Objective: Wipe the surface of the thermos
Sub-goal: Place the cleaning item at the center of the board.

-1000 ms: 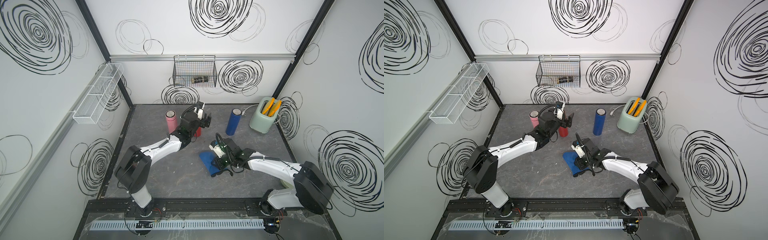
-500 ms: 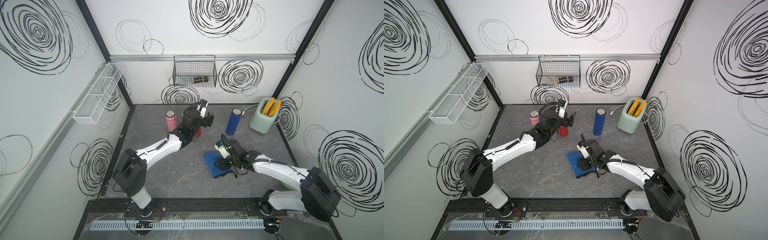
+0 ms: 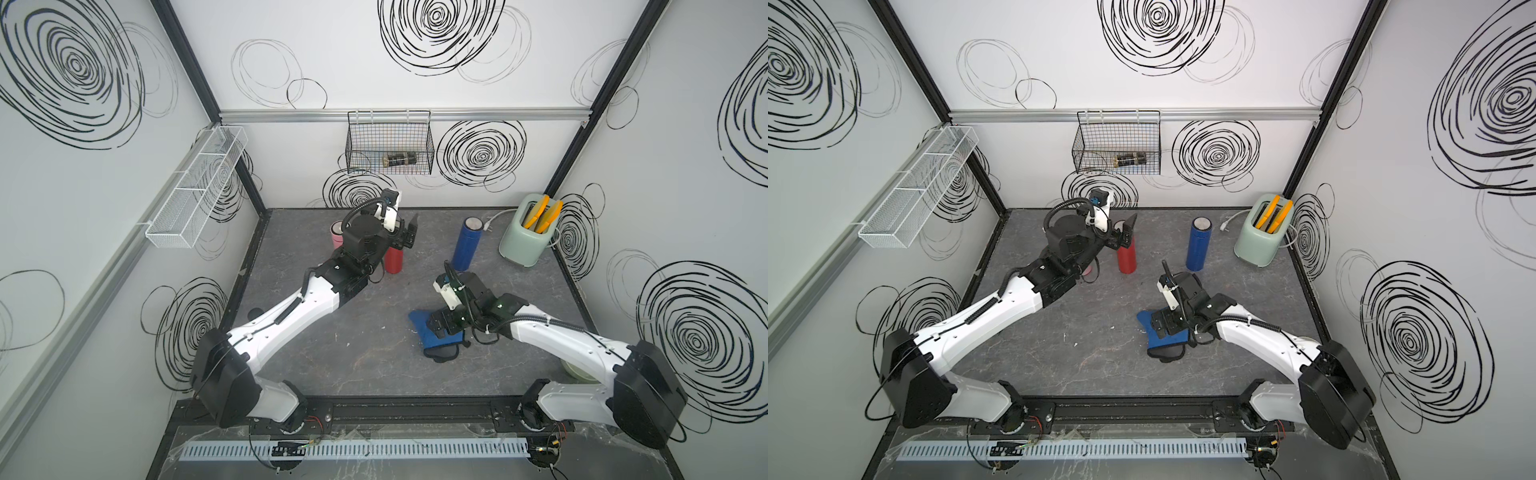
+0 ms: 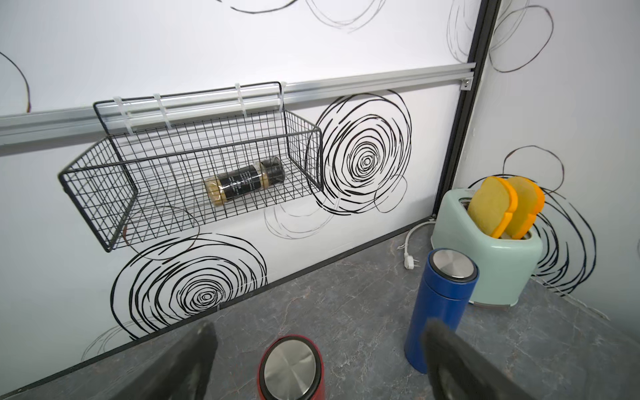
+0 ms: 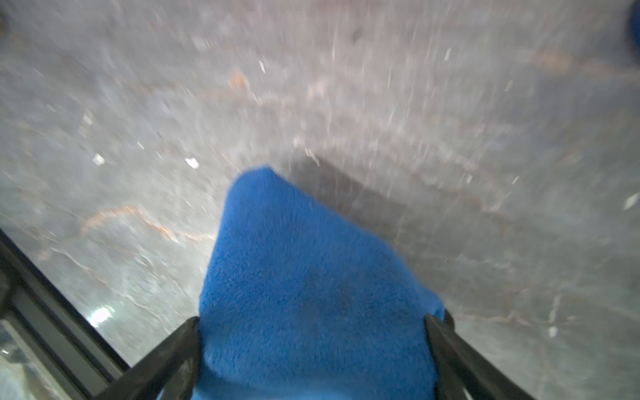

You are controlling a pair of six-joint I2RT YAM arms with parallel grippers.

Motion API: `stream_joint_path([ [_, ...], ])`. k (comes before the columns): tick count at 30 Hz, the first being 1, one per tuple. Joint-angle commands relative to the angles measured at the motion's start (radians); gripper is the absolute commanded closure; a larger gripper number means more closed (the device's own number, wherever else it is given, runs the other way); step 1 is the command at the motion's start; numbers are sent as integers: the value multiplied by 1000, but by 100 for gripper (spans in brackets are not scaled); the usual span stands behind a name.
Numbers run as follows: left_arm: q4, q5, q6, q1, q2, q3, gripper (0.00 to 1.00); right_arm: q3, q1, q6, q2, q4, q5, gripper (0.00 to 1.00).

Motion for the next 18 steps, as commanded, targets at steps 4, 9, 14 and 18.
stream_joint_path([
  [4,-27,-24,-17,-7,-124,-74,4,175,-27,-29,-94,-88,110,2],
  [9,-35,-31,-22,-9,-167,-94,4,336,-77,-45,-96,-156,183,2],
  [14,-34,-26,-28,-20,-183,-96,4,461,-176,-70,-63,-190,201,2],
  [18,-36,-23,-43,-34,-189,-98,4,576,-274,-91,33,-223,187,2],
])
